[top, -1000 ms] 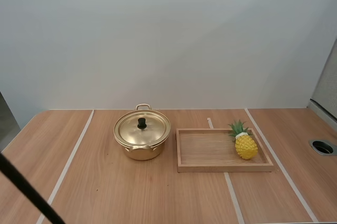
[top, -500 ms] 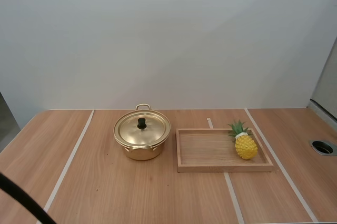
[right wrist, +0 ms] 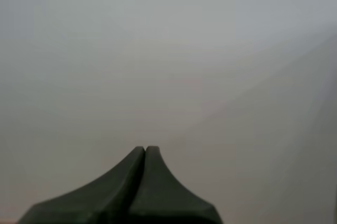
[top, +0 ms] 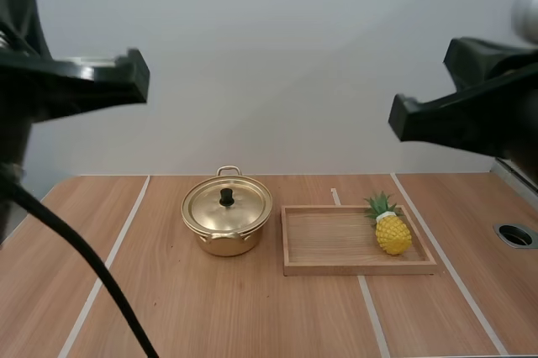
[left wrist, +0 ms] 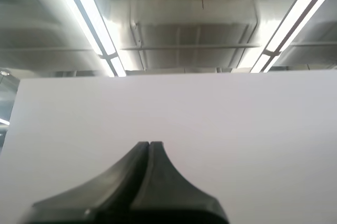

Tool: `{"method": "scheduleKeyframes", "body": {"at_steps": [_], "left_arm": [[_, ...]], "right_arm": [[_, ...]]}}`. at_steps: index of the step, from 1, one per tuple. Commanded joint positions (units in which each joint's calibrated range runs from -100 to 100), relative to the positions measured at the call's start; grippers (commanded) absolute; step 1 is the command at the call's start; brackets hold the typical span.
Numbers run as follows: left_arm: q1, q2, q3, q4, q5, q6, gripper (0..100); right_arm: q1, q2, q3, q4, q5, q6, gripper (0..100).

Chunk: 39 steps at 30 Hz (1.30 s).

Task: Open the pot, put the grape inside, and close it

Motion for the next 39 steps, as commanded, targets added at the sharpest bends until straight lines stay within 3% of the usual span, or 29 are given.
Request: {"method": "scheduleKeyframes", "body": {"at_steps": [1,7,12,17,23,32,36,39], "left_arm": [[0.09,-0.2,7.4,-0.9,0.4,-0.4,0],[0.09,-0.2,18.3,2.2,-0.4,0.0,0],[0.09,-0.2,24.9,4.9,-0.4,0.0,0],[0.09,-0.2,29.5,5.5,-0.2,0.0,0],[0.09,-0.2,33.2,5.5,-0.2,0.0,0],[0.09,-0.2,33.2,6.3,17.6,-0.1,0],[0.09,-0.2,33.2,11.5,28.9,-0.1,0],[0.09,-0.2,33.2,15.8,33.9,-1.1,0]], "right_arm": [[-0.3,-0.3,6.6,-1.5,-5.7,-0.7,0],[-0.3,-0.3,19.1,-6.7,-11.7,-0.7,0],[-0.3,-0.3,27.8,-7.3,-13.2,-0.7,0],[-0.3,-0.3,34.2,-7.8,-13.7,-0.7,0],[-0.3,-0.3,40.3,-13.1,-16.4,-0.7,0],[-0.3,-0.3,44.6,-13.1,-12.9,-0.4,0],[-0.3,-0.3,44.6,-12.6,-12.5,1.4,0],[-0.3,-0.3,44.6,-12.4,-11.7,6.0,0]]}}
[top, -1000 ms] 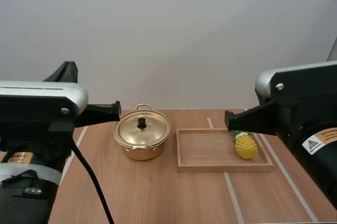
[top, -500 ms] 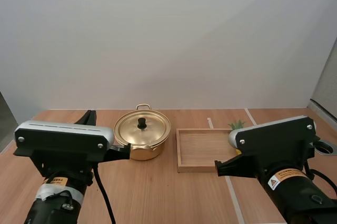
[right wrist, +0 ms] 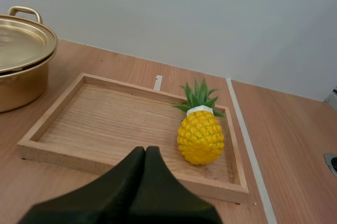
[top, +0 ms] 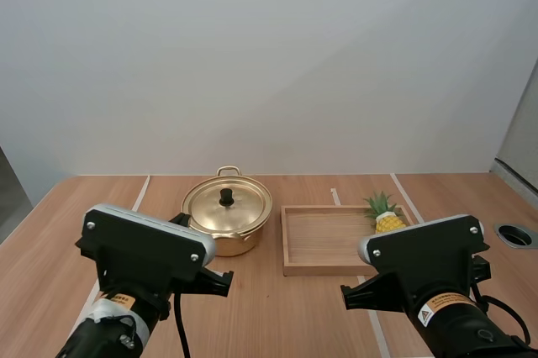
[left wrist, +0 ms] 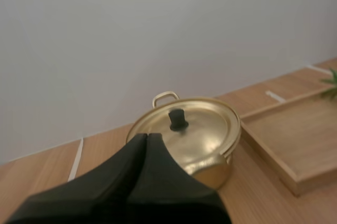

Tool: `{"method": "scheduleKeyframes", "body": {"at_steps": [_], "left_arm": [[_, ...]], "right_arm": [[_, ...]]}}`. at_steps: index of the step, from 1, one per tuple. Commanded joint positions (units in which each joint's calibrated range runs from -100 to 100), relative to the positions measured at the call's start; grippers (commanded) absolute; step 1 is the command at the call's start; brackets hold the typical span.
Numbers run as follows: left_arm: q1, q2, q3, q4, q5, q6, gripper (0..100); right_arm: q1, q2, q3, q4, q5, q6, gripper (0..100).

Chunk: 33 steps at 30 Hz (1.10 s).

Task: Open the pot, put the grape inside, and close it

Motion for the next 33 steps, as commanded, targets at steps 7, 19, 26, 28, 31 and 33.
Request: {"method": "scheduleKeyframes", "body": {"at_steps": [7,19,26,28,31,33], "left_arm": [[0.09,-0.3,0.1,8.8,6.9,-11.6,0],[0.09,-0.3,0.1,16.3,6.1,-14.8,0],[0.09,-0.3,0.1,12.1,6.0,-14.5,0],[0.09,-0.3,0.1,11.6,6.0,-14.5,0],[0.09,-0.3,0.1,11.6,6.0,-14.5,0],[0.09,-0.3,0.1,11.6,6.0,-14.6,0]], "right_arm": [[-0.3,-0.4,0.1,-3.6,2.4,4.9,0],[-0.3,-0.4,0.1,-3.6,2.3,4.9,0],[-0.3,-0.4,0.1,-3.6,2.3,4.9,0],[-0.3,-0.4,0.1,-3.6,2.3,4.9,0],[-0.3,-0.4,0.1,-3.6,2.3,4.9,0],[-0.3,-0.4,0.1,-3.6,2.3,4.9,0]]}}
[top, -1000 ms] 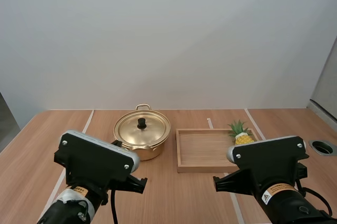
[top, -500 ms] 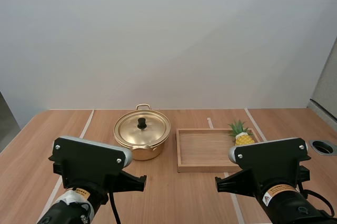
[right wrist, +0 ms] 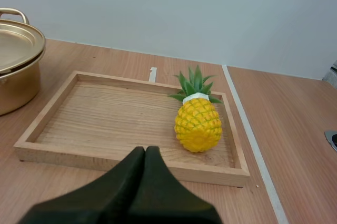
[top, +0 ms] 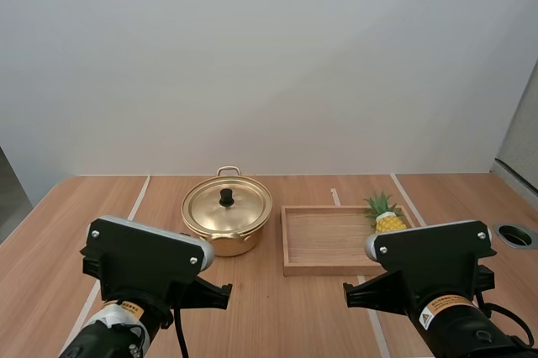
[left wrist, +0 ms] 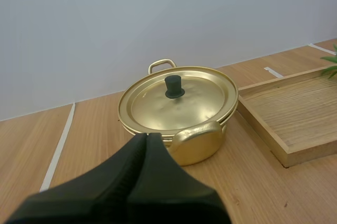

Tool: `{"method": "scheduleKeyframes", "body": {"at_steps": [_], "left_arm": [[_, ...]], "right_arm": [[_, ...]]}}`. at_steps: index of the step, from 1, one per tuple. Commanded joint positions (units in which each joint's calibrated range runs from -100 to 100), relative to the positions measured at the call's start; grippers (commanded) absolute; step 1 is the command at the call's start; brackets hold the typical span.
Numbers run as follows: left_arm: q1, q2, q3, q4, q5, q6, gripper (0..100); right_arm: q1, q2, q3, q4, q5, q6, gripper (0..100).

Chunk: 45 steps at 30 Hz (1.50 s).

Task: Open the pot, put the grape inside, and close it

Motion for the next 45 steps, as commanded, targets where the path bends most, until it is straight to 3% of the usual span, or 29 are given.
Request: {"method": "scheduleKeyframes", "body": {"at_steps": [1,5,8,15,17,26,31,45], "left_arm": [[0.09,-0.3,0.1,-0.9,-0.6,0.1,0],[0.09,-0.3,0.1,-1.0,-0.6,-0.3,0],[0.09,-0.3,0.1,-0.4,-0.6,-6.0,0],[0.09,-0.3,0.1,22.0,-1.5,-30.9,0],[0.09,-0.3,0.1,23.3,-1.2,-34.4,0],[0.09,-0.3,0.1,22.1,-1.2,-31.4,0],[0.09,-0.3,0.1,18.1,-1.7,-25.2,0],[0.09,-0.3,0.1,18.2,-2.7,-24.9,0]], "right_arm": [[-0.3,-0.4,0.0,-0.4,0.0,0.0,0],[-0.3,-0.4,0.0,-0.4,0.0,0.0,0],[-0.3,-0.4,0.0,-0.4,0.0,0.0,0],[-0.3,-0.4,0.0,-0.4,0.0,0.0,0],[-0.3,-0.4,0.0,-0.4,0.0,0.0,0],[-0.3,-0.4,0.0,-0.4,0.0,0.0,0],[-0.3,-0.4,0.0,-0.4,0.0,0.0,0],[-0.3,-0.4,0.0,-0.4,0.0,0.0,0]]}}
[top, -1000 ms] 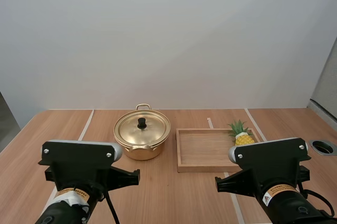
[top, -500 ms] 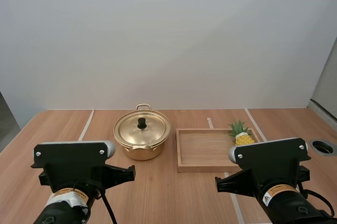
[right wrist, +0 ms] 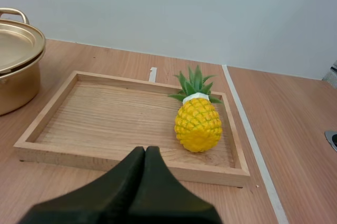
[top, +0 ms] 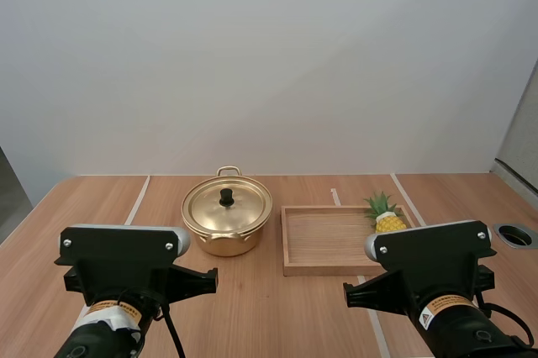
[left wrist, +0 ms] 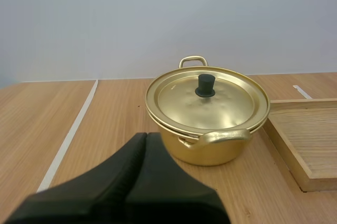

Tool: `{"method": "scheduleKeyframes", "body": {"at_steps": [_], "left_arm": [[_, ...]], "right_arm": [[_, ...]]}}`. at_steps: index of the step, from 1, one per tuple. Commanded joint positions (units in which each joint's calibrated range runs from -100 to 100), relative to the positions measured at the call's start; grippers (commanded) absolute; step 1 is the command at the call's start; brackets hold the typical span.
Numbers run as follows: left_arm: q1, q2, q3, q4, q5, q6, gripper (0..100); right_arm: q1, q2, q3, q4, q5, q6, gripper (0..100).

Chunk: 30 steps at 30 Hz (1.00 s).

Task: Open the pot, put the grape inside, and close it

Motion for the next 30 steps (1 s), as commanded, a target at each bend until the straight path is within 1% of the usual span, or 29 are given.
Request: {"method": "scheduleKeyframes", "body": {"at_steps": [1,12,20,30], "left_arm": [[0.09,-0.3,0.1,-1.0,-2.0,0.0,0],[0.09,-0.3,0.1,-1.0,-2.0,0.0,0],[0.09,-0.3,0.1,-1.0,-2.0,0.0,0],[0.09,-0.3,0.1,-1.0,-1.9,0.0,0]], "right_arm": [[-0.3,-0.4,0.0,-0.4,0.0,0.0,0],[-0.3,-0.4,0.1,-0.2,0.0,0.0,0],[-0.3,-0.4,1.8,3.6,-5.2,-0.4,0],[-0.3,-0.4,1.8,3.7,-5.2,-0.4,0]]}}
